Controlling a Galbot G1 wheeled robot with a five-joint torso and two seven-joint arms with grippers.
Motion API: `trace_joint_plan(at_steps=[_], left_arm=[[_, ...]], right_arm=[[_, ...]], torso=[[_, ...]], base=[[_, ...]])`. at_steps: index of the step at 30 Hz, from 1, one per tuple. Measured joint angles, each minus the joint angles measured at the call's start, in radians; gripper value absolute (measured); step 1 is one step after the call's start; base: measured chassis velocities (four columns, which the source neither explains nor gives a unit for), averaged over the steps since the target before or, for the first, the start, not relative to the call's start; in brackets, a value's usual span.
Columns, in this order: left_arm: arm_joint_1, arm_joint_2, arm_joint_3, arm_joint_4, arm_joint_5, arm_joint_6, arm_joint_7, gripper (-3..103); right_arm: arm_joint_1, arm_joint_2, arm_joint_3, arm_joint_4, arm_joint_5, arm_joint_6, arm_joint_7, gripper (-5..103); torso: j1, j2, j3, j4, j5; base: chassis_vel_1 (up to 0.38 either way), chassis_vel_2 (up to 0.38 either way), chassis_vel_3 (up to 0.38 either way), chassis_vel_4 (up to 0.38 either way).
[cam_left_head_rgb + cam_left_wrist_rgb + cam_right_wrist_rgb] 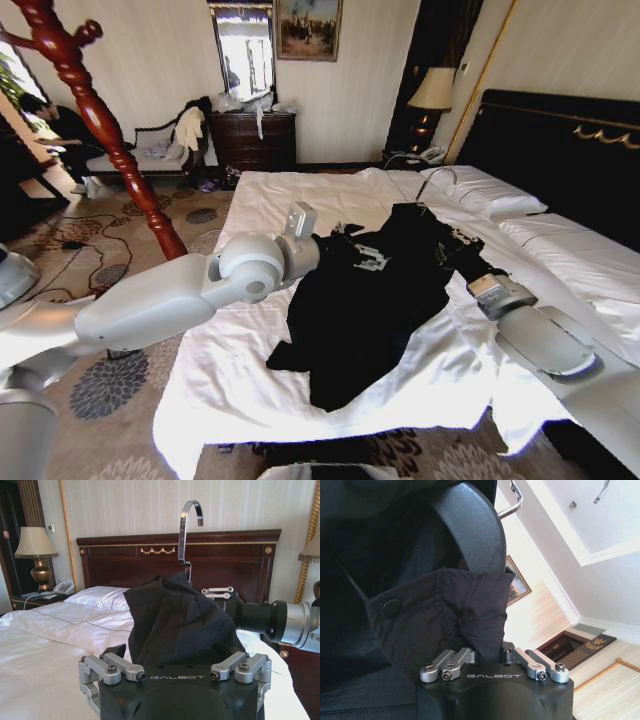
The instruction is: Pick up the clothes from the bed and hang them on the clothes hanger.
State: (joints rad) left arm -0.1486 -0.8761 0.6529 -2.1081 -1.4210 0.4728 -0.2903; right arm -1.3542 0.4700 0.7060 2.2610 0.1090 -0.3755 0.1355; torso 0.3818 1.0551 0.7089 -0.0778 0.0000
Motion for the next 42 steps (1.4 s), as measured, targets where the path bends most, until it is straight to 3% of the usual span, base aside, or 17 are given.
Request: trace_joint_plan(at_steps=[3,8,14,16,20,21,26,29,38,41,42], left_arm=[[0.000,-0.008,0.002,0.006,0.001,-0.001,-0.005,102],[-0.002,-0.013,0.007,0.013,0.001,-0.005,-0.018,96],[0.004,-0.007,0.012,0.003,-0.005,-0.017,-0.036,70],[0.008,-0.004,0.013,0.002,-0.004,-0.019,-0.036,70],[0.022,0.006,0.014,-0.007,-0.004,-0.021,-0.034,48],[0.022,0.006,0.014,-0.007,-0.004,-0.021,-0.034,48],[0.032,0.013,0.014,-0.015,-0.010,-0.023,-0.031,26],[0.033,0.011,0.013,-0.016,-0.013,-0.023,-0.031,22],[0.054,0.005,0.007,-0.014,-0.004,-0.031,-0.033,22],[0.059,0.002,0.005,-0.007,0.008,-0.039,-0.037,22],[0.059,-0.002,0.003,-0.004,0.021,-0.043,-0.046,20]], right_arm=[[-0.004,-0.001,0.001,0.003,-0.002,0.002,0.000,21],[-0.009,-0.001,0.001,0.013,0.002,-0.001,0.000,21],[-0.012,0.007,-0.002,0.012,0.002,-0.002,0.000,21],[-0.012,0.007,-0.002,0.012,0.002,-0.002,0.000,21],[-0.010,0.018,-0.003,0.005,-0.018,0.007,-0.001,21],[-0.010,0.018,-0.003,0.005,-0.018,0.007,-0.001,21],[-0.009,0.017,-0.003,0.000,-0.025,0.013,-0.001,21],[-0.011,0.015,-0.003,0.000,-0.026,0.014,-0.001,21],[-0.022,0.015,-0.006,0.003,-0.038,0.014,-0.001,18],[-0.025,0.017,-0.006,0.007,-0.038,0.017,-0.001,20],[-0.026,0.017,-0.006,0.010,-0.037,0.019,-0.002,26]], torso=[[0.000,0.000,0.000,-0.0002,0.0001],[0.000,0.000,0.000,0.0001,-0.0001],[0.000,0.000,0.000,-0.0001,0.0001],[0.000,0.000,0.000,-0.0001,-0.0001],[0.000,0.000,0.000,-0.0001,0.0000],[0.000,0.000,0.000,-0.0001,0.0000],[0.000,0.000,0.000,0.0001,-0.0001],[0.000,0.000,0.000,-0.0001,0.0000],[0.000,0.000,0.000,-0.0001,0.0000],[0.000,0.000,0.000,-0.0002,0.0000],[0.000,0.000,0.000,0.0000,-0.0001]], base=[[0.000,0.000,0.000,0.000],[0.000,0.000,0.000,0.000],[0.000,0.000,0.000,0.000],[0.000,0.000,0.000,0.000],[0.000,0.000,0.000,0.000],[0.000,0.000,0.000,0.000],[0.000,0.000,0.000,0.000],[0.000,0.000,0.000,0.000],[0.000,0.000,0.000,0.000],[0.000,0.000,0.000,0.000],[0.000,0.000,0.000,0.000]])
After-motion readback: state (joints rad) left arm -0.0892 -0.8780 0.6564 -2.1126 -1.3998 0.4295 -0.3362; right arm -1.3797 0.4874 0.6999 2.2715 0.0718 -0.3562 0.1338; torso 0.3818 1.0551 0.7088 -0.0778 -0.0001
